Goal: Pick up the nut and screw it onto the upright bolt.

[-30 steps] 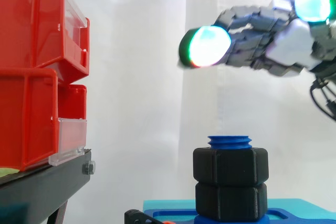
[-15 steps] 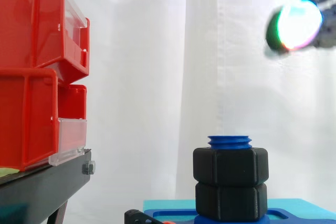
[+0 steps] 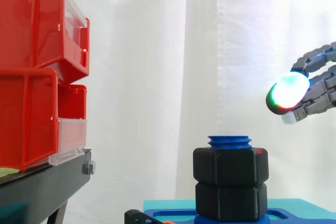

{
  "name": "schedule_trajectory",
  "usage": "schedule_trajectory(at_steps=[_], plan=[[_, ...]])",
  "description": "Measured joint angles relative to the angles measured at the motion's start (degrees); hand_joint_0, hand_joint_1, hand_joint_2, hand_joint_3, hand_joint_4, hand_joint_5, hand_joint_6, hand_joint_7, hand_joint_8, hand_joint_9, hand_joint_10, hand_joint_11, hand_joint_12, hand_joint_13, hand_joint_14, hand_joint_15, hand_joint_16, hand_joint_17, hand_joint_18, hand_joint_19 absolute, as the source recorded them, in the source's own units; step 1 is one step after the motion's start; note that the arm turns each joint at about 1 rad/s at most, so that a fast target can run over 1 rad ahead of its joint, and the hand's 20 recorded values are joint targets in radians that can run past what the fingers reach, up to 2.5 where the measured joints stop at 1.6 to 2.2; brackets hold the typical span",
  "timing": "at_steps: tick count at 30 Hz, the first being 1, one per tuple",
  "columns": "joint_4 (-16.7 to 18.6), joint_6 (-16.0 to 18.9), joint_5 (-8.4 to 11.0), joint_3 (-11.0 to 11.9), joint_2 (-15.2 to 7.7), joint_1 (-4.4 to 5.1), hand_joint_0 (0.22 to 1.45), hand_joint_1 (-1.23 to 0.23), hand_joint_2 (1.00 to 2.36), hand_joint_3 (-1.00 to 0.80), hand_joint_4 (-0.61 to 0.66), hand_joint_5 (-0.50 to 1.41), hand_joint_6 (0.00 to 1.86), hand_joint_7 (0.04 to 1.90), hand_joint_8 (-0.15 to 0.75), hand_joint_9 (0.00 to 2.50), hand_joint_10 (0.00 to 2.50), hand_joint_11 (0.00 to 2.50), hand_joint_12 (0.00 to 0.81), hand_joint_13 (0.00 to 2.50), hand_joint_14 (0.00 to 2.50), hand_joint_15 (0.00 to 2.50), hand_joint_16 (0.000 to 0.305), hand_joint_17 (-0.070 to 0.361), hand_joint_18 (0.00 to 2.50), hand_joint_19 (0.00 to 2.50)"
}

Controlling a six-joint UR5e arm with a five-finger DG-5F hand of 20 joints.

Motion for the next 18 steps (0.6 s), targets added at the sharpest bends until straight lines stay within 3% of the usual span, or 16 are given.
schedule_trajectory(at_steps=[7, 12, 15, 18], plan=[[0.41, 10.08, 10.47, -0.01, -0.01, 0.08, 0.48, -0.38, 1.0, -0.5, 0.17, -0.23, 0.5, 0.69, 0.223, 0.31, 0.0, 0.0, 0.319, 0.17, 0.0, 0.0, 0.052, 0.117, 0.0, 0.0], [0.62, 12.07, 17.87, -0.01, -0.02, 0.12, 0.49, -0.41, 1.0, -0.5, 0.16, -0.24, 0.5, 0.69, 0.219, 0.24, 0.0, 0.0, 0.331, 0.09, 0.0, 0.0, 0.051, 0.115, 0.0, 0.0], [0.63, 12.05, 19.99, 0.0, -0.02, 0.14, 0.49, -0.41, 1.0, -0.5, 0.15, -0.25, 0.5, 0.7, 0.213, 0.2, 0.0, 0.0, 0.333, 0.06, 0.0, 0.0, 0.051, 0.114, 0.0, 0.0], [0.59, 12.03, 20.63, -0.01, -0.02, 0.15, 0.49, -0.42, 1.0, -0.5, 0.15, -0.25, 0.5, 0.7, 0.214, 0.19, 0.0, 0.0, 0.337, 0.05, 0.0, 0.0, 0.049, 0.111, 0.0, 0.0]])
